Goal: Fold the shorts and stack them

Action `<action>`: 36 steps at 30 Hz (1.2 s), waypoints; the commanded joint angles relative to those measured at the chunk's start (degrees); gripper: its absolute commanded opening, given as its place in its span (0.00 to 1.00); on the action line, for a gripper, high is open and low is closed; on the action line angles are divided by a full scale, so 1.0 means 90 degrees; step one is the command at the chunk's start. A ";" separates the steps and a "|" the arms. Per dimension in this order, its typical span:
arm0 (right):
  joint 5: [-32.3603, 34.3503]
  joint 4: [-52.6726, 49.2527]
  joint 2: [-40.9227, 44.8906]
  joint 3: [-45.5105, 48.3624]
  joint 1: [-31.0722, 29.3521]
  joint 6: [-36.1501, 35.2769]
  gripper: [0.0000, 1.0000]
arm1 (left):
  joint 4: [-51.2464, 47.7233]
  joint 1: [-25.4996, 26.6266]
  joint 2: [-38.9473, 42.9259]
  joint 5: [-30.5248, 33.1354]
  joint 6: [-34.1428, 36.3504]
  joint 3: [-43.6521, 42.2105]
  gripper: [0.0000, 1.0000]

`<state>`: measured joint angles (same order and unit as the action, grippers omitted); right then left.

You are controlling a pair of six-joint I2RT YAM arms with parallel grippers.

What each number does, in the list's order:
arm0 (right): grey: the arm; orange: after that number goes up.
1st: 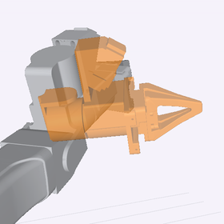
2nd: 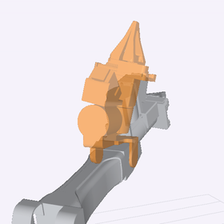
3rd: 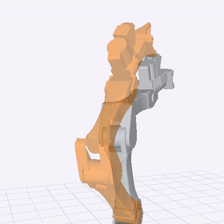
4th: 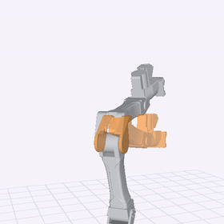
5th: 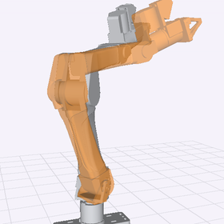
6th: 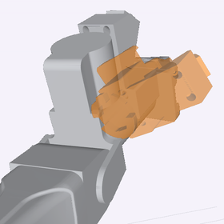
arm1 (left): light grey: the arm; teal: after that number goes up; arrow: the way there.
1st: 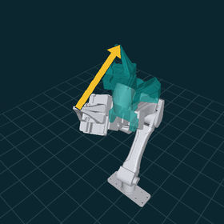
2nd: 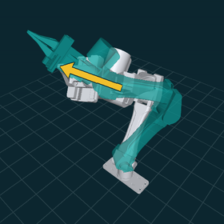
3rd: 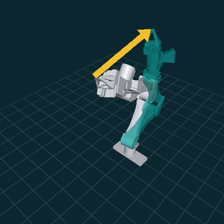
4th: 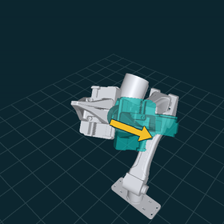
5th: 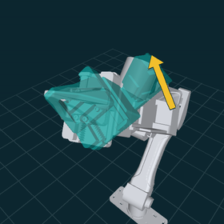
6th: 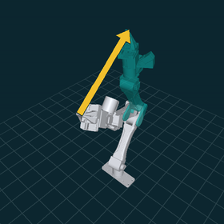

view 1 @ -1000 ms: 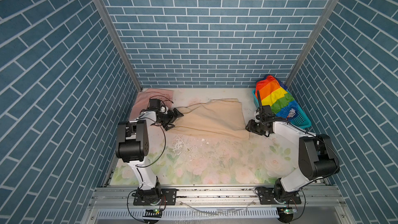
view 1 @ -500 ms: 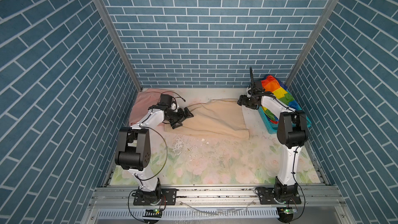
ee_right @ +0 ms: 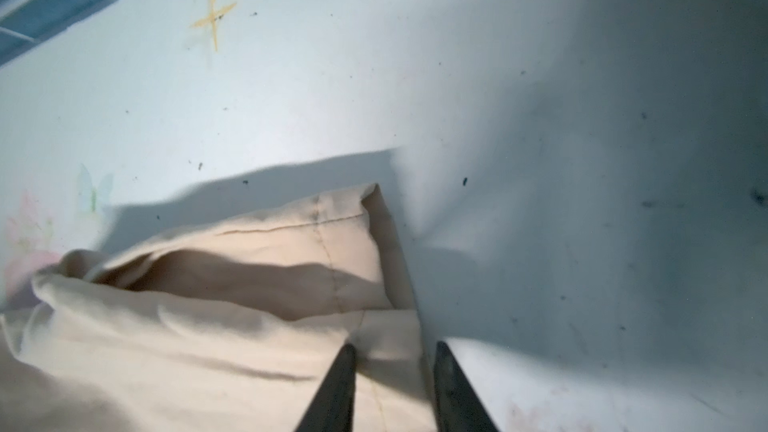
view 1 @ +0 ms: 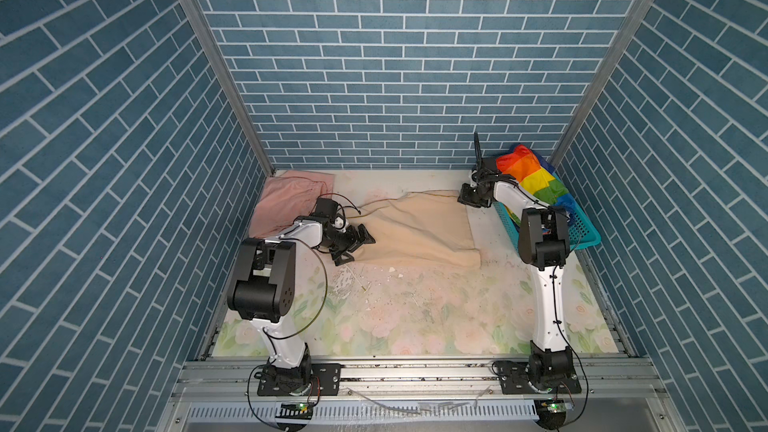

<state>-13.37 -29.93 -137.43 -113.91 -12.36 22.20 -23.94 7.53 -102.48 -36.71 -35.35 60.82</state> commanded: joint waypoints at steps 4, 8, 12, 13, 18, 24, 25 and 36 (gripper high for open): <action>-0.0042 0.0102 0.0012 -0.0237 0.0040 -0.0020 0.03 | -0.0019 -0.0011 -0.0225 0.0043 0.0137 -0.0155 1.00; 0.0006 0.0113 0.0084 -0.0531 0.0069 0.0057 0.00 | -0.0082 -0.0064 -0.0205 0.0084 0.0242 -0.0279 1.00; 0.0002 -0.0025 -0.0263 -0.1108 0.0119 0.0139 0.00 | -0.0093 -0.0142 -0.0176 0.0104 0.0295 -0.0442 1.00; -0.0041 -0.0110 -0.0435 -0.1318 0.0131 0.0157 0.00 | -0.0103 -0.0152 -0.0176 0.0104 0.0323 -0.0472 1.00; -0.0222 -0.0207 -0.0993 -0.1785 0.0133 0.0248 0.00 | -0.0151 -0.0173 -0.0134 0.0121 0.0388 -0.0573 1.00; -0.0326 -0.0154 -0.1161 -0.1787 0.0126 0.0327 0.24 | -0.0192 -0.0173 -0.0074 0.0123 0.0402 -0.0589 1.00; -0.0349 -0.0151 -0.1149 -0.1769 0.0130 0.0327 0.32 | -0.0227 -0.0173 -0.0035 0.0115 0.0411 -0.0553 1.00; -0.0610 0.0559 0.1236 0.0565 -0.0009 0.0343 0.99 | -0.1521 -0.0216 0.0698 0.0093 0.0847 0.1367 1.00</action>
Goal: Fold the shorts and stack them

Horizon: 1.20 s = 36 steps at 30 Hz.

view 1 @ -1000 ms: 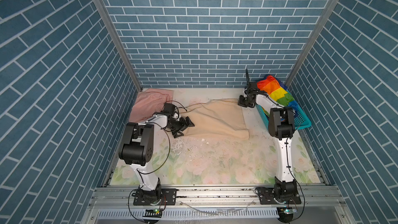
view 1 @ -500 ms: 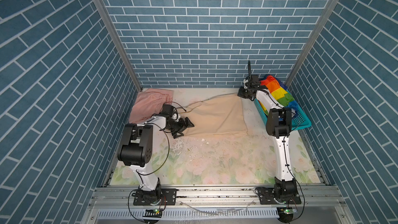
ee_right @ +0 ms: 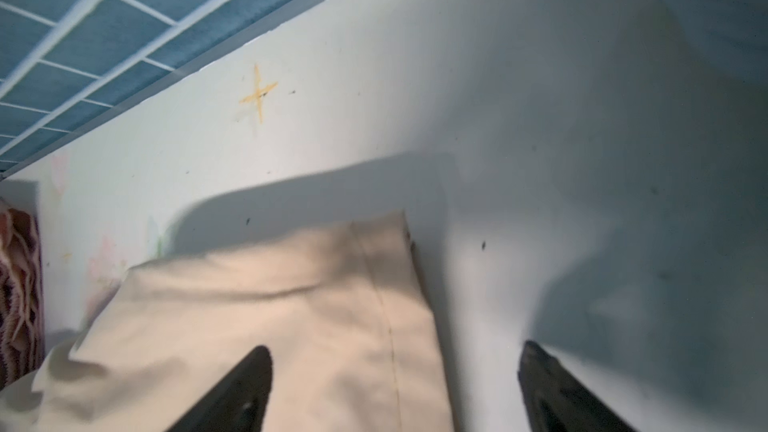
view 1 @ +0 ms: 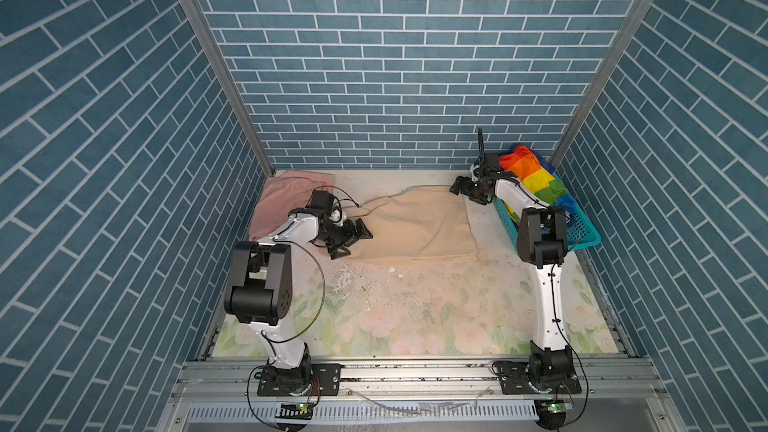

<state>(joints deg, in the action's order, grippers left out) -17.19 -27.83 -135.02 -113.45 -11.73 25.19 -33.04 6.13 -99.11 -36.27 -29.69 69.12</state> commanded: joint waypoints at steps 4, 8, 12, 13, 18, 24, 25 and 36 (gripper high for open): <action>-0.0190 0.1133 0.2333 0.2485 -0.0570 0.0199 0.98 | -0.0567 -0.0153 -0.0002 -0.0017 0.0239 0.0806 1.00; -0.0183 0.1823 0.3143 0.4084 -0.1092 0.0560 0.99 | -0.0197 -0.0118 -0.0355 -0.0134 0.0073 0.0744 1.00; -0.0369 0.2502 0.3514 0.5250 -0.1412 0.1048 0.99 | -0.0060 -0.0105 -0.0700 -0.0091 0.0120 0.0675 1.00; -0.0382 0.2592 0.3537 0.5443 -0.1467 0.1107 0.99 | -0.0054 -0.0105 -0.0783 -0.0098 0.0131 0.0654 1.00; -0.0228 0.2585 0.3663 0.6290 -0.1510 0.1122 0.98 | -0.0057 -0.0066 -0.0995 -0.0045 0.0294 0.0423 1.00; 0.0356 0.1848 0.3859 0.6770 -0.1365 0.0811 0.98 | -0.0028 0.0153 -0.1273 -0.0065 0.0369 0.0079 1.00; 0.0367 0.1851 0.3935 0.6894 -0.1309 0.0796 0.99 | -0.0015 0.0224 -0.1299 -0.0045 0.0366 0.0032 1.00; 0.0364 0.1436 0.4833 0.7681 -0.0563 0.0198 0.98 | 0.0406 0.0995 -0.0645 -0.0025 -0.0202 -0.0637 1.00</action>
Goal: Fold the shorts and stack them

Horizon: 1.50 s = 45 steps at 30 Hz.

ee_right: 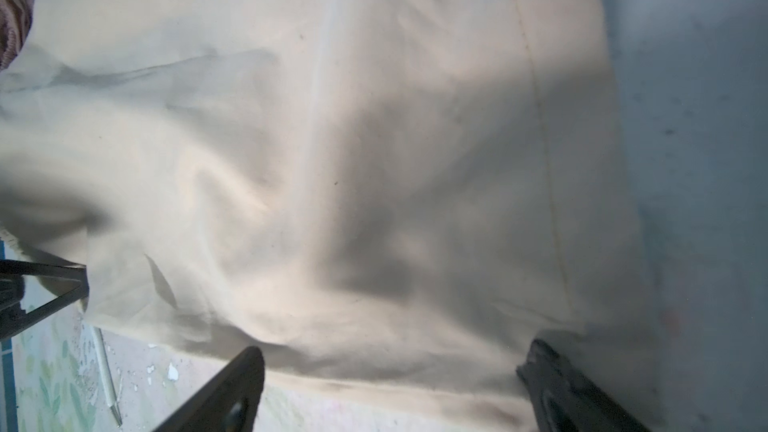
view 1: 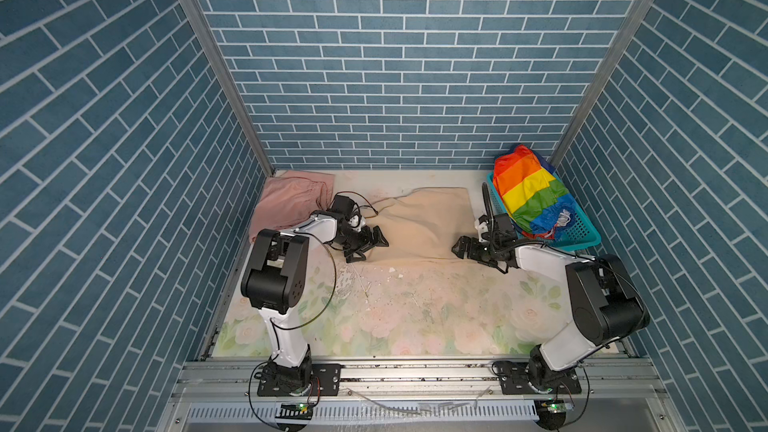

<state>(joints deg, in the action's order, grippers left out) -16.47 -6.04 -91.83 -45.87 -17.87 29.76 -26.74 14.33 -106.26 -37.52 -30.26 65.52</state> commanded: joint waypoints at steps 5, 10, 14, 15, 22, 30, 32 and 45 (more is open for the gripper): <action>0.0327 -0.1424 0.0308 -0.0364 0.0125 -0.0702 0.98 | -0.1538 -0.0324 0.1041 0.0862 0.0561 0.0602 1.00; 0.0306 -0.1605 0.0627 -0.0677 0.0123 -0.0738 0.99 | -0.1828 -0.1294 0.1148 0.0778 0.0863 0.0725 1.00; 0.0268 -0.1667 0.0738 -0.0714 0.0129 -0.0752 0.99 | -0.1979 -0.1541 0.0724 0.1031 0.1176 0.0708 1.00; 0.0250 -0.1671 0.0761 -0.0705 0.0122 -0.0758 0.98 | -0.1907 -0.1585 0.0672 0.1092 0.1156 0.0640 0.99; -0.0004 -0.1520 0.0876 -0.0482 0.0120 -0.0705 0.98 | -0.1516 -0.1621 0.0394 0.1609 0.0999 0.0596 1.00; -0.0181 -0.1333 0.0990 -0.0212 0.0126 -0.0594 0.98 | -0.1344 -0.1592 -0.0193 0.1996 0.1086 0.0866 0.98; -0.0210 -0.1285 0.1018 -0.0170 0.0130 -0.0558 0.98 | -0.1317 -0.1577 -0.0318 0.1983 0.1070 0.0937 0.95; -0.0290 -0.1194 0.1053 -0.0099 0.0129 -0.0465 0.98 | -0.1389 -0.1180 -0.1124 0.2283 0.1267 0.1594 0.81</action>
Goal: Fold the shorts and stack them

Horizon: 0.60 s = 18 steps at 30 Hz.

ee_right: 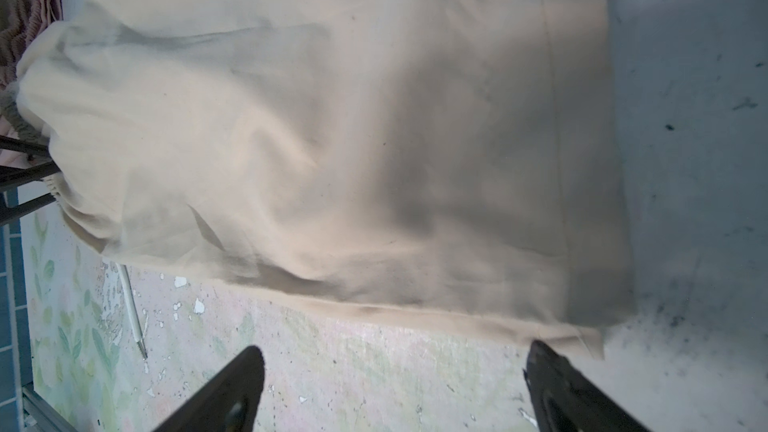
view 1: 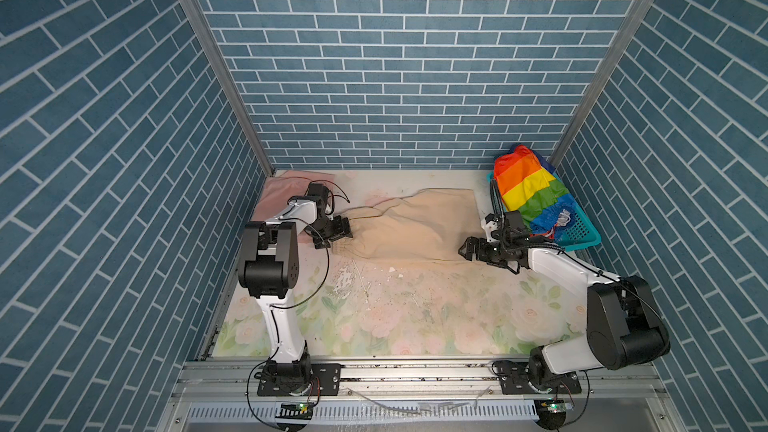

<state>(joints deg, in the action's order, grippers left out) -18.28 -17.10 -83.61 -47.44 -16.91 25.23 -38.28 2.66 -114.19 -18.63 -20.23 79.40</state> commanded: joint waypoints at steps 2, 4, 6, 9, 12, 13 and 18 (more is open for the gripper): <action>-0.0088 0.0035 0.0131 0.0093 0.0015 0.0038 0.98 | -0.0177 0.0196 -0.0313 0.0289 0.0273 0.0103 0.72; -0.0078 0.0054 0.0111 0.0091 0.0018 0.0038 0.99 | -0.0302 0.0301 -0.0372 0.0440 0.0416 0.0149 0.64; -0.0078 0.0064 0.0082 0.0077 0.0022 0.0048 0.99 | -0.0411 0.0417 -0.0431 0.0637 0.0562 0.0174 0.57; -0.0088 0.0065 0.0072 0.0055 0.0022 0.0058 0.99 | -0.0564 0.0595 -0.0485 0.0982 0.0722 0.0225 0.45; -0.0087 0.0055 0.0081 0.0038 0.0021 0.0058 0.98 | -0.0680 0.0742 -0.0525 0.1194 0.0794 0.0316 0.33; -0.0088 0.0037 0.0091 0.0032 0.0023 0.0053 0.98 | -0.0730 0.0774 -0.0525 0.1251 0.0808 0.0360 0.33; -0.0054 -0.0061 0.0225 -0.0055 0.0017 0.0093 0.99 | -0.1050 0.0876 -0.0297 0.1602 0.0914 0.0536 0.00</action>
<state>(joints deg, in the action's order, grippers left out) -18.28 -16.93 -83.57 -47.46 -16.91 25.23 -42.94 9.63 -116.46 -7.31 -13.23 83.85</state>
